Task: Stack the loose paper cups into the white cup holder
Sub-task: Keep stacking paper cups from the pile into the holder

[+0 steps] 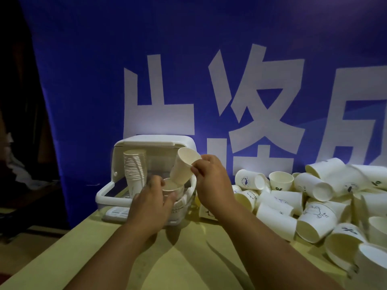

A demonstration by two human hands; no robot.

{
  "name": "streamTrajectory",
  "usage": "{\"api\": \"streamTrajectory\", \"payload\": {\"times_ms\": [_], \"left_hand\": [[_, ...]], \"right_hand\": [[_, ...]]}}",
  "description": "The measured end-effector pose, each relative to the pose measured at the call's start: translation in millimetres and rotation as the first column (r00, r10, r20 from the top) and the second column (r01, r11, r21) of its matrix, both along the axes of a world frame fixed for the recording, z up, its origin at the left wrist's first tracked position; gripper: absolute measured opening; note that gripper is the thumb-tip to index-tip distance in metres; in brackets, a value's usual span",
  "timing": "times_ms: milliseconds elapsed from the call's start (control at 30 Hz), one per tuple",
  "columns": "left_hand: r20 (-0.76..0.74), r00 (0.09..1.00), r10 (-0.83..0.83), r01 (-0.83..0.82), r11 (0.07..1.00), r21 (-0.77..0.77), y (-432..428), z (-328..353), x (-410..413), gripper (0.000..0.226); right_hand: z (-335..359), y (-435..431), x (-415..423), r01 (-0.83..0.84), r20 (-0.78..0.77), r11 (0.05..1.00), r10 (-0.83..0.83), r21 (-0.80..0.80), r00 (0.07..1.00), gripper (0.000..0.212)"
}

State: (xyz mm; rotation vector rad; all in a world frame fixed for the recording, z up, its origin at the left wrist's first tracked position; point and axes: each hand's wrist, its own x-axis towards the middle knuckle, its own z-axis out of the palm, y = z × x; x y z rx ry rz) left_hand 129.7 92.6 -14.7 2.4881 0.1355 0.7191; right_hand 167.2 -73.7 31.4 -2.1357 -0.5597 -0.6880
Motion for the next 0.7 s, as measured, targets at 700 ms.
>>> {"api": "streamTrajectory", "payload": {"times_ms": [700], "left_hand": [[0.035, 0.999, 0.035, -0.037, 0.999, 0.037, 3, -9, 5, 0.048]], "right_hand": [[-38, 18, 0, -0.118, -0.217, 0.98, 0.082, -0.158, 0.973, 0.044]]}}
